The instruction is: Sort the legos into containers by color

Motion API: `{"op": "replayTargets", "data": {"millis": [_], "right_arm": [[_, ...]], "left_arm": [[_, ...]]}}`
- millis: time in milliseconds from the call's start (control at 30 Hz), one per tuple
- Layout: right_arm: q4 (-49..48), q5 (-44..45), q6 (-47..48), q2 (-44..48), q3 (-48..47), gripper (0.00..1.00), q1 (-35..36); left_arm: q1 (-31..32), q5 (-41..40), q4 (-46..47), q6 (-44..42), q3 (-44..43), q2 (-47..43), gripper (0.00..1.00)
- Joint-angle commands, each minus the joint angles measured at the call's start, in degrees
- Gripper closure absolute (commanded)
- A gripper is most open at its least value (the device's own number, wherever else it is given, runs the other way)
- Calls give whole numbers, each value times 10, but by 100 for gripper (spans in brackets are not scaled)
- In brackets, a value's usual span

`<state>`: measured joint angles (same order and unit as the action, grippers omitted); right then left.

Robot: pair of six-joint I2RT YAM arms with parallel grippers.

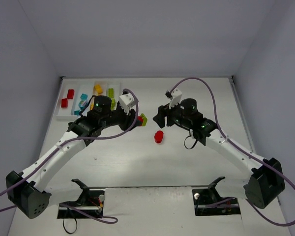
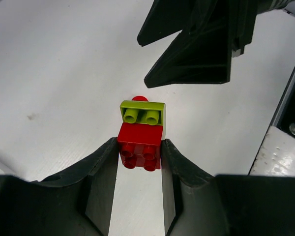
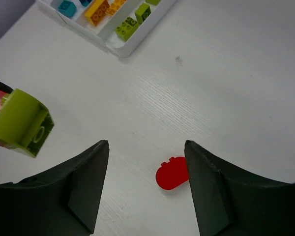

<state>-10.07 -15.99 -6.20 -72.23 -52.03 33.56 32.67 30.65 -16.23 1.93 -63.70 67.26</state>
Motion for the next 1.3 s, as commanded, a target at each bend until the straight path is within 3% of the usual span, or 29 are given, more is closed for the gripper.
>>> {"op": "replayTargets", "data": {"millis": [0,267,533,1267], "right_arm": [[-22,-22,-68,40,-24,41,-3],[-32,-60,-131,96,-25,41,-3],[-65,-127,-173,64,-29,39,4],[-147,-157,-207,-4,-40,41,30]], "left_arm": [[21,-49,75,-86,15,-22,100],[35,-125,126,-153,67,-43,100],[44,-118,153,-166,88,-64,100],[71,-107,153,-160,91,-59,100]]}}
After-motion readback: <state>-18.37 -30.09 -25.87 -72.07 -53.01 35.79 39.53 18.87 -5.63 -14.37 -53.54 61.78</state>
